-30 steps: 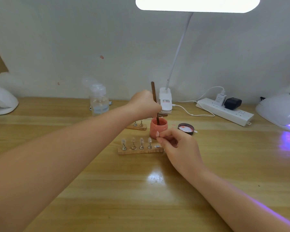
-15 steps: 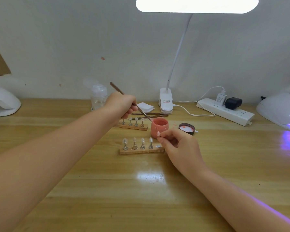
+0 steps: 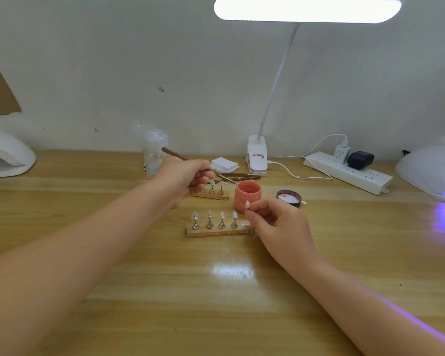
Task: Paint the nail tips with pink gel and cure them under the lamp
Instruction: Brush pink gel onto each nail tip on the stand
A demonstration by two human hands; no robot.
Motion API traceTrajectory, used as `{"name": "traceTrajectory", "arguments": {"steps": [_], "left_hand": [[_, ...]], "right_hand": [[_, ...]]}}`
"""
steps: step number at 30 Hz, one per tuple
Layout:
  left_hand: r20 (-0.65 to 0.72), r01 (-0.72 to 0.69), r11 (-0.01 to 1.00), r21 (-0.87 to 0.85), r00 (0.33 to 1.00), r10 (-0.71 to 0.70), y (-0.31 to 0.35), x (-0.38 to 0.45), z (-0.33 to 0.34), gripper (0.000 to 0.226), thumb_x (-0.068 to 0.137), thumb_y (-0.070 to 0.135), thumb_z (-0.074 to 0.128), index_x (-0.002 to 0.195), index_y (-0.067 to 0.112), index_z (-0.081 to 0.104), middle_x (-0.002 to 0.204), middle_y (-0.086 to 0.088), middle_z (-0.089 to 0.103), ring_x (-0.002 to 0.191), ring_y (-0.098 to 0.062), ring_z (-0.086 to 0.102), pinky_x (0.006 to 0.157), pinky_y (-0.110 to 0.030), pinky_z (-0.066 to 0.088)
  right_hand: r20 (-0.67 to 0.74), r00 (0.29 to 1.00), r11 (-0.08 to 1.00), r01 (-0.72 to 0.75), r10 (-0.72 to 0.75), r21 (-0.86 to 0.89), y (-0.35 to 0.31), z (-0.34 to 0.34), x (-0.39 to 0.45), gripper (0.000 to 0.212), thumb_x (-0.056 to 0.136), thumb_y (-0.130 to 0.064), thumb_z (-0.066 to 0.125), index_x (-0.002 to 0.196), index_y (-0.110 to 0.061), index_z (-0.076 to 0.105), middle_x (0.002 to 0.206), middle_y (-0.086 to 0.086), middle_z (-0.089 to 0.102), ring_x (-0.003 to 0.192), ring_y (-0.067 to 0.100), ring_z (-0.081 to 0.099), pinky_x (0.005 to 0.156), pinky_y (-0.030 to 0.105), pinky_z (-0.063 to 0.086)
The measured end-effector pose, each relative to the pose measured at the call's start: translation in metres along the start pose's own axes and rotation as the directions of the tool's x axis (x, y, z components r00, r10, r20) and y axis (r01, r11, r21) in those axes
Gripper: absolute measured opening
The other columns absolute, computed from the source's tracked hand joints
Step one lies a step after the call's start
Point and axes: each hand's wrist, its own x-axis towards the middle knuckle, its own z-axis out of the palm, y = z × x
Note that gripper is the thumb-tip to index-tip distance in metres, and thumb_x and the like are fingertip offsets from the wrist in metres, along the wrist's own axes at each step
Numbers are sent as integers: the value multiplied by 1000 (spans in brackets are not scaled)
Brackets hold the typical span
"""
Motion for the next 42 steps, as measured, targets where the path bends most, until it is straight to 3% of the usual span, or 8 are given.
{"name": "traceTrajectory", "arguments": {"steps": [5,11,16,18,26,31,35,42], "left_hand": [[-14,-34,997,-73,999,33,-1,-9,-16,7,90,8,66,86,3,67,63,-4,70,50,-7,60,48,-17,51],[26,-285,950,-127,957,290,-9,-52,-25,7,87,3,68,83,9,70,75,-8,74,64,-13,67,59,-20,54],[119,-579,811,81,814,569,-32,-89,-18,7,81,16,69,85,22,71,80,-3,74,73,-13,70,65,-21,56],[155,-625,773,112,779,608,-41,-96,-14,12,81,16,67,91,23,70,83,-2,73,78,-18,70,67,-21,55],[314,-809,469,355,576,755,-54,-103,-15,21,86,24,63,103,17,72,92,14,71,88,-2,66,78,-11,46],[323,-807,463,367,577,750,-55,-102,-15,15,85,14,66,98,12,73,84,9,69,81,-7,64,75,-16,47],[334,-808,503,308,587,738,-55,-104,-17,22,85,26,59,94,11,71,80,4,68,78,-14,64,73,-21,49],[345,-784,518,342,617,707,-57,-103,-14,16,85,14,65,99,15,73,84,12,68,82,-11,64,75,-16,47]], "right_hand": [[7,1000,1000,-12,12,-11,-1,0,0,11,85,-11,71,85,-22,71,72,-12,67,66,0,61,63,12,45],[11,1000,1000,-13,13,2,-1,-1,-1,10,85,-12,71,85,-22,71,72,-11,67,66,-1,62,62,10,45],[-5,1000,1000,-6,6,1,-2,-1,0,15,84,-13,72,82,-27,69,71,-13,66,66,0,62,62,12,46],[-8,1000,1000,1,-1,0,-2,-1,0,15,84,-14,72,82,-28,69,71,-14,66,67,-1,62,63,11,46],[-29,999,1000,27,-27,-3,-1,-1,0,13,83,-15,73,81,-28,70,73,-14,67,68,-3,61,63,7,44],[-33,998,998,50,-51,-22,-3,-1,-1,16,83,-15,73,80,-30,68,70,-16,65,67,-3,60,63,8,44],[-33,998,998,51,-52,-23,-3,-2,-1,16,84,-14,72,80,-29,68,68,-16,64,66,-4,59,63,9,44],[-29,998,997,62,-63,-36,-2,-2,-1,16,84,-11,72,82,-27,69,74,-16,65,70,-5,60,65,7,43]]}}
